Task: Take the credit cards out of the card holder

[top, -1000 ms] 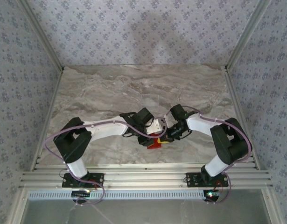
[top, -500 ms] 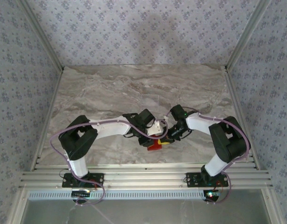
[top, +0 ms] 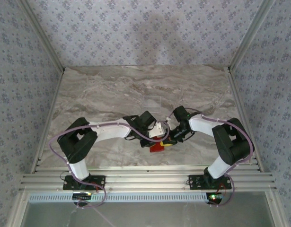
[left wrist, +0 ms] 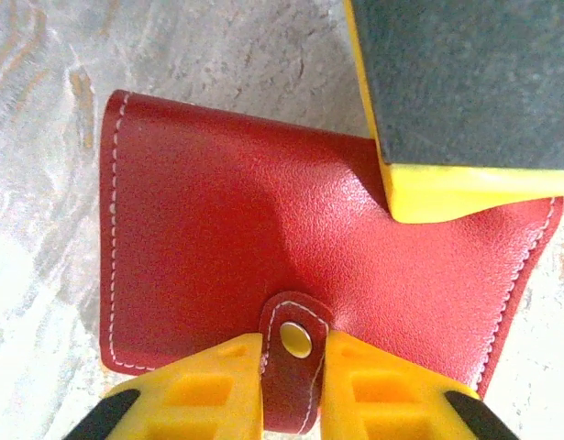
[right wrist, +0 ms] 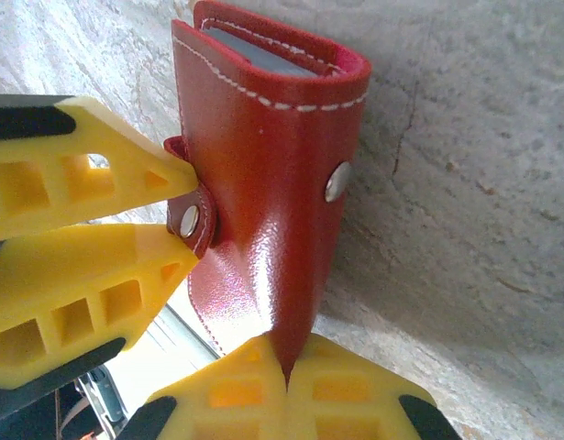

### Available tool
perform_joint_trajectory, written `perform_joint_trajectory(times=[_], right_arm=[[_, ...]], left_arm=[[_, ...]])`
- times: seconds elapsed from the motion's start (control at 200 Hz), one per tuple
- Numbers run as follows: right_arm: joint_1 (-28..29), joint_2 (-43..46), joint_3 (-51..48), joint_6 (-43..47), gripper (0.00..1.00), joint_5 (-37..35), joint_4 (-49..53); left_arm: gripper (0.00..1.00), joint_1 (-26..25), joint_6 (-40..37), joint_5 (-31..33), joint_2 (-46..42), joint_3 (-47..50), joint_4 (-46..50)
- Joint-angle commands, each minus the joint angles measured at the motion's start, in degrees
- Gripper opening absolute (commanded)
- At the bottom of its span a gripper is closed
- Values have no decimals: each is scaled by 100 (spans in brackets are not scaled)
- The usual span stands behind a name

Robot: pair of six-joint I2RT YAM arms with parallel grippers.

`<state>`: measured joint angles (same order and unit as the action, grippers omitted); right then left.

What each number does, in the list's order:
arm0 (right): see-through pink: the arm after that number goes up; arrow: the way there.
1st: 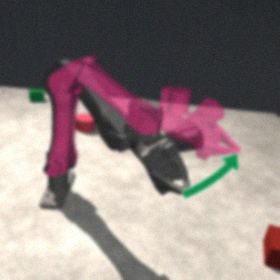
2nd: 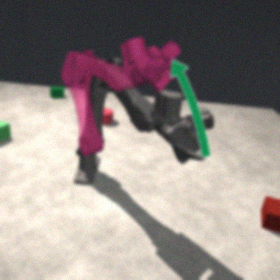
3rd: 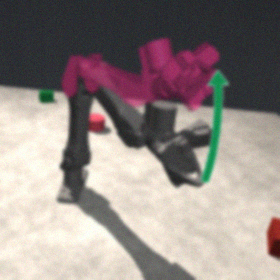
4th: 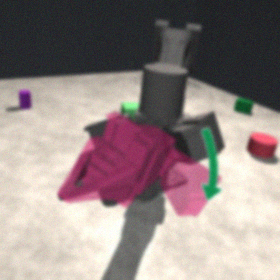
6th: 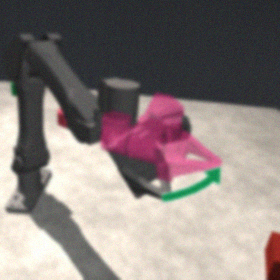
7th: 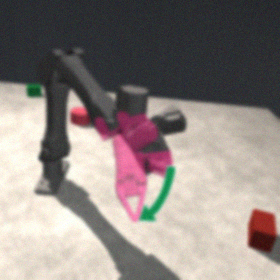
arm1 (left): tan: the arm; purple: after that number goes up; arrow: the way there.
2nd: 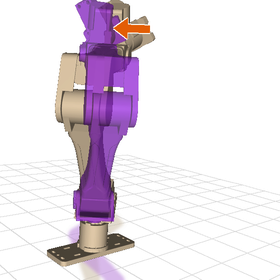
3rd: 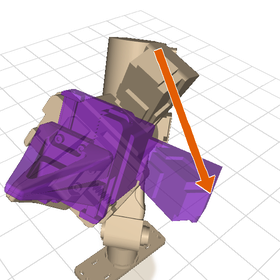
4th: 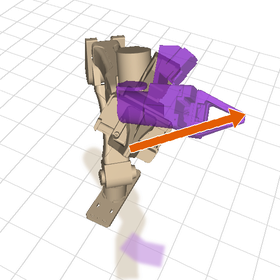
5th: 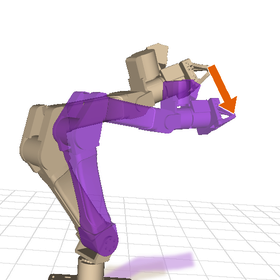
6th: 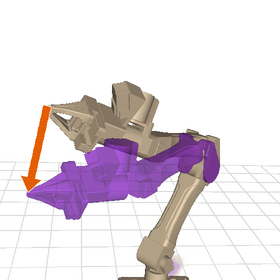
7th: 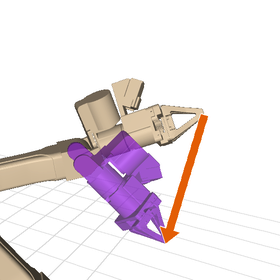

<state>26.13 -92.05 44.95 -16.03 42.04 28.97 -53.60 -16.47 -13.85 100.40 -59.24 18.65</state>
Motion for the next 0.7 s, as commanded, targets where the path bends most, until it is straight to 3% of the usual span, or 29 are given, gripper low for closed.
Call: perform_joint_trajectory(times=[0.0,0.255,0.48,0.575,0.695], right_arm=[[-104,220,59,10,2,-269,328],[-171,314,8,-16,4,-353,354],[-122,571,58,-212,23,-849,490],[-99,748,68,-348,32,-1079,519],[-104,1001,129,-453,37,-1399,705]], left_arm=[[18,205,236,244,-263,337,-196],[18,293,683,166,-684,790,-540],[37,315,2054,749,-862,699,-442],[51,315,2795,925,-912,521,-252],[52,307,3760,1012,-1004,285,-24]])
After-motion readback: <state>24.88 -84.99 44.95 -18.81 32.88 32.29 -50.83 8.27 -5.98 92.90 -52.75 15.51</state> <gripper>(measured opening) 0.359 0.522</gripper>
